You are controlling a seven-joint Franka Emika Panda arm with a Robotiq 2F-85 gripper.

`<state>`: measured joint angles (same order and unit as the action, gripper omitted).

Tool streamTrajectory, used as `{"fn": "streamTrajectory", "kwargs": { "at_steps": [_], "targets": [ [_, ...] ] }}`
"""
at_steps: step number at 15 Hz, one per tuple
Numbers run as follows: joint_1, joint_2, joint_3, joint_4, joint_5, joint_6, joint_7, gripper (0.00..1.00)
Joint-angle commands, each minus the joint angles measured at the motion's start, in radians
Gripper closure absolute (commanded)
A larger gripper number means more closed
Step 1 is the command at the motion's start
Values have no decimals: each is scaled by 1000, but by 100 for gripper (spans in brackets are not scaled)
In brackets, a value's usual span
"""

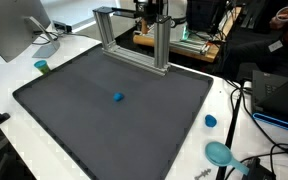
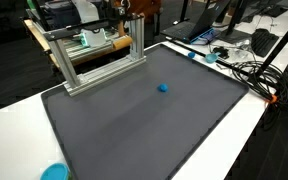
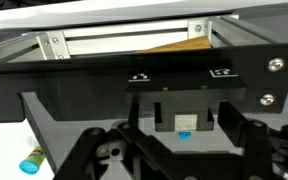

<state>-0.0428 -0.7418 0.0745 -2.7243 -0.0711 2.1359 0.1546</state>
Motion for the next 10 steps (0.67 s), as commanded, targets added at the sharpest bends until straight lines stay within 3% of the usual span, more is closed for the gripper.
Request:
{"fn": "streamTrajectory", "kwargs": {
  "at_steps": [1,5,10],
  "targets": [
    [14,-4,-11,-3,-1,-19,-33,15],
    [24,-13,-4,-11,-9,-9,-53,11],
    [28,3,4,-7,-3,-29,-44,20]
  ]
}}
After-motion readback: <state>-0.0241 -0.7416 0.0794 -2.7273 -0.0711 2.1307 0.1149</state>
